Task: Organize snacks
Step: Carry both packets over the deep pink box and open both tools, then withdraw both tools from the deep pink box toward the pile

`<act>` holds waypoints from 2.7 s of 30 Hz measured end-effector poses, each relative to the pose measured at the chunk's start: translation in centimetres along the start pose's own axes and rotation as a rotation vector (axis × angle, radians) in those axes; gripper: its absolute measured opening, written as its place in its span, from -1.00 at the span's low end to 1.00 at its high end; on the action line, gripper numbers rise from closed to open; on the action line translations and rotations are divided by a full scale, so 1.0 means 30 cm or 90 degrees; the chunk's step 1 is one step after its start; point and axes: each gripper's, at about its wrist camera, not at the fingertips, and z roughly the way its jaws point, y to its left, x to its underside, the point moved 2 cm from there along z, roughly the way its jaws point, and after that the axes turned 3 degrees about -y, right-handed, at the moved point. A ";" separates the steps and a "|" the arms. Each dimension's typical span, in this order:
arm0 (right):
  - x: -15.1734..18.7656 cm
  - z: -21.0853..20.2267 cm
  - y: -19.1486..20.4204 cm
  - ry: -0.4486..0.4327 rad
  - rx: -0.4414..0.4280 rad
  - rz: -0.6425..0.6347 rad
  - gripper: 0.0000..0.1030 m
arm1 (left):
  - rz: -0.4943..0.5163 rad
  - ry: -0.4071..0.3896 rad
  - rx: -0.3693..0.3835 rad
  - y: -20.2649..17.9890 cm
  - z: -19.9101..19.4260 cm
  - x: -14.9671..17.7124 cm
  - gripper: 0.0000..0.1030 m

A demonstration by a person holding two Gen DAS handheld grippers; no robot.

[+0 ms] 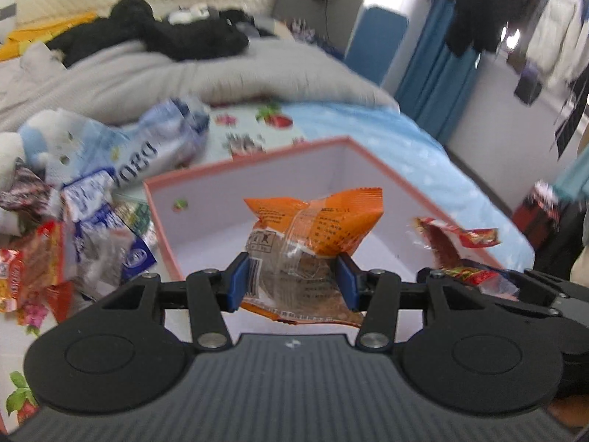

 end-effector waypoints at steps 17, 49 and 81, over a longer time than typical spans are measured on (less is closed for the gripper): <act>0.089 0.107 -0.041 0.075 0.000 0.048 0.27 | 0.032 0.017 -0.028 0.026 0.079 0.008 0.31; -0.059 -0.467 0.238 -0.162 -0.111 0.016 0.28 | 0.029 -0.214 -0.063 0.157 -0.747 0.039 0.33; 0.342 -0.430 0.575 -0.040 -0.226 -0.080 0.28 | -0.132 -0.116 -0.218 0.623 -0.843 0.569 0.32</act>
